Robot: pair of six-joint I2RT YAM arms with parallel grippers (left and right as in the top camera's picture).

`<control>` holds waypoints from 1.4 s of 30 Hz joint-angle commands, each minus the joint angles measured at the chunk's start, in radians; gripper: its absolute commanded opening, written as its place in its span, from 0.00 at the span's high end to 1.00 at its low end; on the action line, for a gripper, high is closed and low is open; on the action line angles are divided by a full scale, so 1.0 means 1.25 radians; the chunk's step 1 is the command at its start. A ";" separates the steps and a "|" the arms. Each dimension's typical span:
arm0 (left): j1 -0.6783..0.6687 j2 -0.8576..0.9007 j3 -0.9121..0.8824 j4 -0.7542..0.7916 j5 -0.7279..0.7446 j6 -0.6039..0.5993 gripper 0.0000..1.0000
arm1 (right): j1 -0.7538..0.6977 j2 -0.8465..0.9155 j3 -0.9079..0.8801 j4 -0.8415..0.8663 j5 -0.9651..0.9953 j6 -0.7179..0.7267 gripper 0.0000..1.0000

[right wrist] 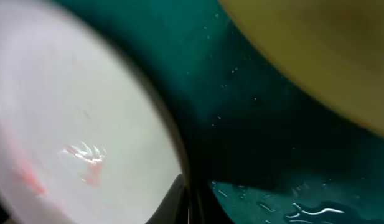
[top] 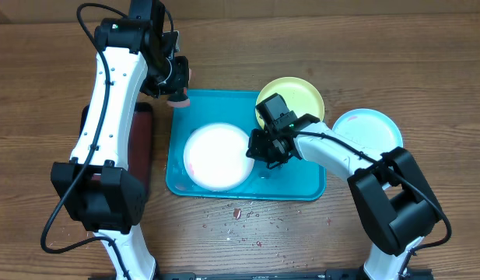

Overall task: Clean dirty plates on tray and stack at the side
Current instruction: 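Scrub the white plate again with the sponge in left gripper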

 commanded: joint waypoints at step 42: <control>-0.102 0.004 -0.620 0.271 0.411 0.359 0.96 | 0.024 0.018 0.006 -0.014 0.084 0.197 0.96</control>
